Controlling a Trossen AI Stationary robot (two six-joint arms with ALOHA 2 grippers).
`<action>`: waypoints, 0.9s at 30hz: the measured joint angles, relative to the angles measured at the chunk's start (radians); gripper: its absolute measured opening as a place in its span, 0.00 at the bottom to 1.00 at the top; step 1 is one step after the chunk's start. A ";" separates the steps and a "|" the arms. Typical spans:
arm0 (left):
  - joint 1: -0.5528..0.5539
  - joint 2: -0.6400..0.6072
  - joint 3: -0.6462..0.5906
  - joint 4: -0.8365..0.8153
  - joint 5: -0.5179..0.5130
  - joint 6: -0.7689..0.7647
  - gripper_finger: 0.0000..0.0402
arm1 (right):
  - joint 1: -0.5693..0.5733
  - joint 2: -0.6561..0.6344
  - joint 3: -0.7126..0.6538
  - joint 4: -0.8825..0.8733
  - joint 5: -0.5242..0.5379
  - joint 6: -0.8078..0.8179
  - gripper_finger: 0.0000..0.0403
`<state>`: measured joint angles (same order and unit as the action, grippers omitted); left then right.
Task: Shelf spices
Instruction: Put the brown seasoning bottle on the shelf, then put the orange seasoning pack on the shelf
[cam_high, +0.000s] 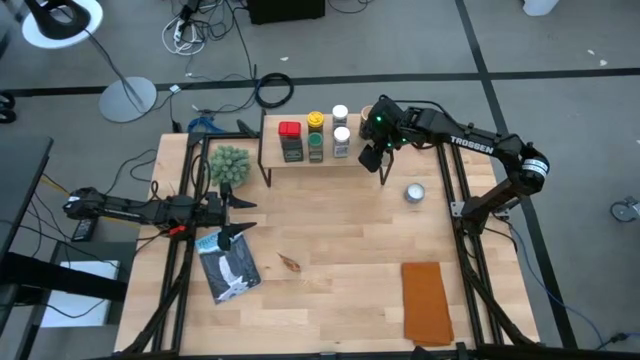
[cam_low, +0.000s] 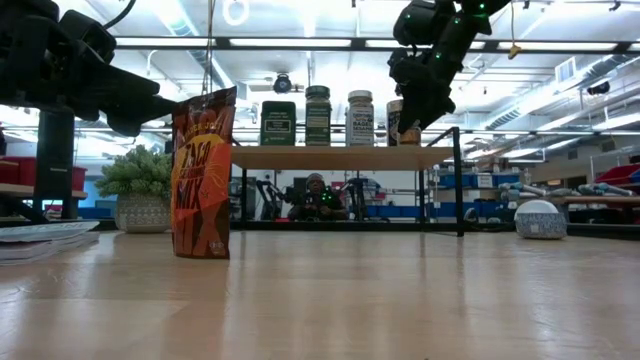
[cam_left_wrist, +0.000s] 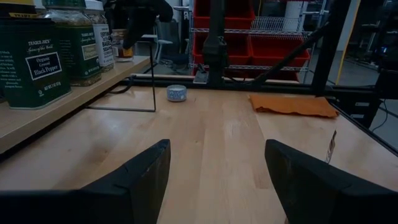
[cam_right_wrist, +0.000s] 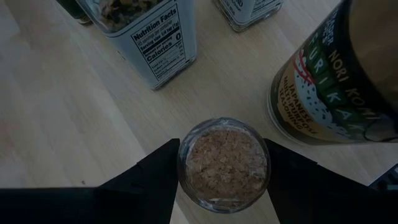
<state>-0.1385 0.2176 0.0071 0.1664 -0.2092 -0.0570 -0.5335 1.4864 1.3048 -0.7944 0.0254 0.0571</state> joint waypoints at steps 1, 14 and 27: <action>0.000 0.000 0.000 0.000 0.000 0.000 0.66 | 0.000 0.000 0.000 0.000 0.000 0.000 0.53; 0.000 0.000 0.000 0.000 0.000 0.000 0.66 | 0.001 0.000 0.000 0.000 0.000 0.000 0.53; 0.000 0.000 0.000 0.000 0.000 0.000 0.66 | 0.001 0.000 0.000 -0.002 0.019 0.017 0.77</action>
<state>-0.1386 0.2176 0.0071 0.1661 -0.2092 -0.0570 -0.5323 1.4860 1.3052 -0.7959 0.0448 0.0742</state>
